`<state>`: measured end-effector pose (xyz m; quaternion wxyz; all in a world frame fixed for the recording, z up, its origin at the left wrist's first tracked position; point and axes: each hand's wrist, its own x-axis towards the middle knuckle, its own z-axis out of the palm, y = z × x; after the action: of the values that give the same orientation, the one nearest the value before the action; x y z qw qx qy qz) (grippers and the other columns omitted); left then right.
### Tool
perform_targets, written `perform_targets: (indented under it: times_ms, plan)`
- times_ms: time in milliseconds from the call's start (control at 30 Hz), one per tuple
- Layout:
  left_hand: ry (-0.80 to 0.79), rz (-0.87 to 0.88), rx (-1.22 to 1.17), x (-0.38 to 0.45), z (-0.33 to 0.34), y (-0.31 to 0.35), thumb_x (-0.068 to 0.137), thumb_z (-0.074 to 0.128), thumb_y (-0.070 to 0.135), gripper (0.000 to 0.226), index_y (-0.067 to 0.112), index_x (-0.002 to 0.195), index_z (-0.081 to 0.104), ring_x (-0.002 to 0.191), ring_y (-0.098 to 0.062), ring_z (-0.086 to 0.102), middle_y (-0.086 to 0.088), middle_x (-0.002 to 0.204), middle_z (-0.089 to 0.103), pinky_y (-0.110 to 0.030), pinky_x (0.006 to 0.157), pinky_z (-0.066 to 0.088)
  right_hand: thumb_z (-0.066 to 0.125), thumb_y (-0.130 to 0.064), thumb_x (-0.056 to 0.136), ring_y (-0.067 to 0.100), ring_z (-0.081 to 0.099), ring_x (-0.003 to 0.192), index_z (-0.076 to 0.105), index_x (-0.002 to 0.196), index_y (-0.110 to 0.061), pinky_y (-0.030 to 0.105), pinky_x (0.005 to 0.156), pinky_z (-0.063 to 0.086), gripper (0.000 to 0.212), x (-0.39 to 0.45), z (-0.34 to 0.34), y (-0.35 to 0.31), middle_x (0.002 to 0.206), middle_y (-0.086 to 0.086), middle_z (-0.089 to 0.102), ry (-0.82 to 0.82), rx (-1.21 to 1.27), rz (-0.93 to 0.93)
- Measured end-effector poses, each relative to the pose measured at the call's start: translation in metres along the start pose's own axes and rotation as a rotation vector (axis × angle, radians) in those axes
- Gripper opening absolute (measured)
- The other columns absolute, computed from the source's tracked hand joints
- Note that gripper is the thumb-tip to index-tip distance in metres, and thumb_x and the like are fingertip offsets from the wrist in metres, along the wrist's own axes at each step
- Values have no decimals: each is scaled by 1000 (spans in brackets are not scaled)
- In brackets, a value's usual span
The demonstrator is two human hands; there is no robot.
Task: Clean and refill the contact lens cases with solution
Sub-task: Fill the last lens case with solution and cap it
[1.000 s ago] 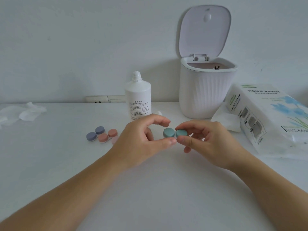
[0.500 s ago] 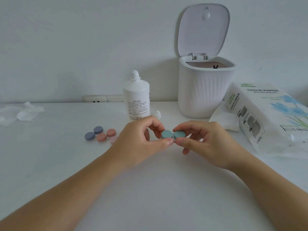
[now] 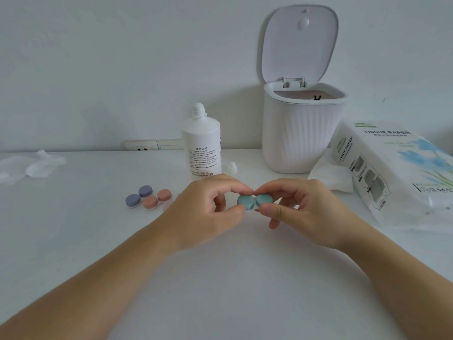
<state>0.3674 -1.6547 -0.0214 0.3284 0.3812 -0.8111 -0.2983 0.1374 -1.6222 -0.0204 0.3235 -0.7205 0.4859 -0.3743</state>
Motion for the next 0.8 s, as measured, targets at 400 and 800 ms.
perform_targets:
  times_ms: [400,800]
  plan:
    - [-34,-3,112,1,-3,-4,77,65,63,26,45,97,66,55,-1,48,17,68,55,-14,50,36,76,-28,88,15,73,64,74,101,-33,23,64,52,14,-1,4,-1,88,-9,75,-42,-11,1]
    - [-6,-96,-29,2,3,-5,73,82,52,19,39,84,73,62,1,53,18,70,64,-20,58,44,77,-24,86,11,74,64,74,101,-30,9,63,48,17,0,4,0,79,-16,75,-25,21,3]
